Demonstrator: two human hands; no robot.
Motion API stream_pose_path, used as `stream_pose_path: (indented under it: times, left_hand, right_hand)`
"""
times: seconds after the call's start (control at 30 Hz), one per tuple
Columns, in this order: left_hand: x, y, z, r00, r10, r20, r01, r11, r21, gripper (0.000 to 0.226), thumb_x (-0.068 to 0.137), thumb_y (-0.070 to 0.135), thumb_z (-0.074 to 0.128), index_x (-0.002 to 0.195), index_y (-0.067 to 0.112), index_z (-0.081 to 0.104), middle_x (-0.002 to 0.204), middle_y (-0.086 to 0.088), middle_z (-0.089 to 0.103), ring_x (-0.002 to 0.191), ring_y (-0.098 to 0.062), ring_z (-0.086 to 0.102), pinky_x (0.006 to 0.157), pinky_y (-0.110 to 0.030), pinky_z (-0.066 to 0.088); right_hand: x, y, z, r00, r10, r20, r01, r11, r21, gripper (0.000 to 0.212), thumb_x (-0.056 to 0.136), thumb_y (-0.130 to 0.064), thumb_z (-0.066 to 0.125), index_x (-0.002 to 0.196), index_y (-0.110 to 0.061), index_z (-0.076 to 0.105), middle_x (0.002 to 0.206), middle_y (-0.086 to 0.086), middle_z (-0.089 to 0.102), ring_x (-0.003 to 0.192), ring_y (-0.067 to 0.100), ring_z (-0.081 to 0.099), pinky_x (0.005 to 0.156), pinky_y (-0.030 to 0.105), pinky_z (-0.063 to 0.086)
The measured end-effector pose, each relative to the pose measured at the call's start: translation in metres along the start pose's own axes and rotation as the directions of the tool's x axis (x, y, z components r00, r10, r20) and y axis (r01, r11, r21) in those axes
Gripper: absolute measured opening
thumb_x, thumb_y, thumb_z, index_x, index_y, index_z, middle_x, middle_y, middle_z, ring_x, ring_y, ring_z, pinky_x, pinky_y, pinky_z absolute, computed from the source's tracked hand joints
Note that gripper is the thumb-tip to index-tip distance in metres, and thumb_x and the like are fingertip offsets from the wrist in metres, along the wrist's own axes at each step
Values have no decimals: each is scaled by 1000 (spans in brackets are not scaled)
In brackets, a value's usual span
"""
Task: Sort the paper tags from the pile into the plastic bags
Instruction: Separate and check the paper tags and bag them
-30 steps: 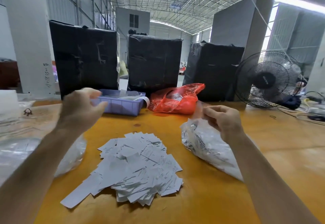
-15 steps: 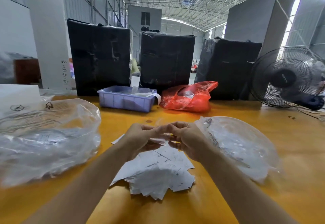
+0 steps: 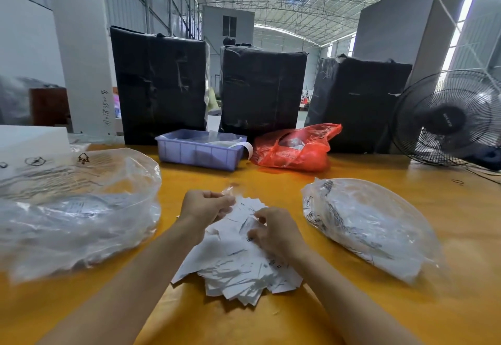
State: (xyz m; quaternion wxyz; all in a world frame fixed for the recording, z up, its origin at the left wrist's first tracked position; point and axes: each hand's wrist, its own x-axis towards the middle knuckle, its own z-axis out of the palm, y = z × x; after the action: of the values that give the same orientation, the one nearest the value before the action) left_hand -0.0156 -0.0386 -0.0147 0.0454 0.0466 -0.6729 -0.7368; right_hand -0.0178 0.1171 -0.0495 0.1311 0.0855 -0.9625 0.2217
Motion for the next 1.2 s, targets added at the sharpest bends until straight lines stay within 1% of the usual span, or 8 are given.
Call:
stream_pose_path:
  times: [0.2, 0.33, 0.4, 0.53, 0.67, 0.77, 1.03, 1.2]
  left_hand:
    - [-3, -5, 2, 998, -48, 37, 48, 999, -17, 22, 78, -14, 65, 94, 1, 60, 80, -14, 69, 61, -15, 66, 51, -15, 53]
    - [-4, -5, 2, 999, -17, 42, 15, 999, 32, 20, 72, 0, 78, 88, 4, 68, 73, -8, 72, 52, -8, 63, 48, -13, 49]
    - [-5, -4, 2, 998, -6, 58, 4, 1000, 26, 16, 74, 11, 78, 86, 5, 70, 66, -3, 72, 50, -5, 62, 48, -13, 48]
    - [-8, -5, 6, 996, -29, 81, 29, 1000, 12, 15, 78, 17, 75, 87, 6, 69, 66, -1, 73, 52, -5, 65, 47, -14, 47]
    - [-11, -3, 8, 992, -47, 114, 50, 999, -21, 12, 75, 4, 76, 84, 3, 69, 66, -3, 73, 55, -8, 68, 48, -13, 50]
    - [-11, -4, 10, 990, -44, 132, 46, 999, -18, 10, 76, 5, 75, 84, 4, 69, 72, -6, 74, 60, -10, 69, 53, -14, 51]
    - [-15, 1, 13, 972, -103, 212, 129, 985, -116, 10, 81, 4, 69, 89, -2, 69, 70, -8, 73, 58, -14, 70, 47, -16, 50]
    - [-16, 3, 13, 956, -124, 266, 172, 971, -165, 13, 80, 8, 69, 90, -1, 69, 78, -12, 74, 65, -19, 71, 50, -18, 53]
  right_hand:
    - [-3, 7, -7, 995, 91, -35, -83, 978, 192, 22, 78, -17, 73, 100, -15, 69, 89, 2, 66, 79, 15, 58, 70, 27, 46]
    - [-3, 16, -13, 991, 109, -74, -87, 965, 248, 6, 84, -13, 67, 82, -8, 70, 69, -1, 56, 64, 14, 49, 57, 23, 36]
    - [-2, 18, -14, 992, 110, -68, -89, 963, 256, 22, 89, -16, 63, 71, -3, 66, 59, 0, 47, 58, 15, 41, 51, 24, 28]
    - [-3, 20, -23, 980, 143, -135, -77, 912, 403, 17, 90, -16, 62, 94, -6, 75, 69, -10, 60, 61, 4, 50, 55, 16, 38]
    - [-3, 12, -44, 945, 319, -69, -105, 495, 862, 7, 86, -5, 66, 90, 1, 68, 70, 3, 63, 59, 10, 57, 53, 16, 47]
    - [-4, -2, -52, 955, 294, 49, -118, 222, 968, 5, 84, 4, 64, 87, 1, 61, 77, 12, 66, 61, 15, 66, 57, 20, 54]
    - [-9, -12, -43, 960, 243, -138, 1, 490, 871, 9, 84, -1, 66, 87, -8, 61, 79, 10, 70, 61, 12, 68, 54, 14, 49]
    - [-10, -13, -42, 940, 261, -218, 46, 538, 842, 10, 86, -2, 64, 86, -11, 60, 78, 7, 70, 61, 12, 67, 59, 18, 54]
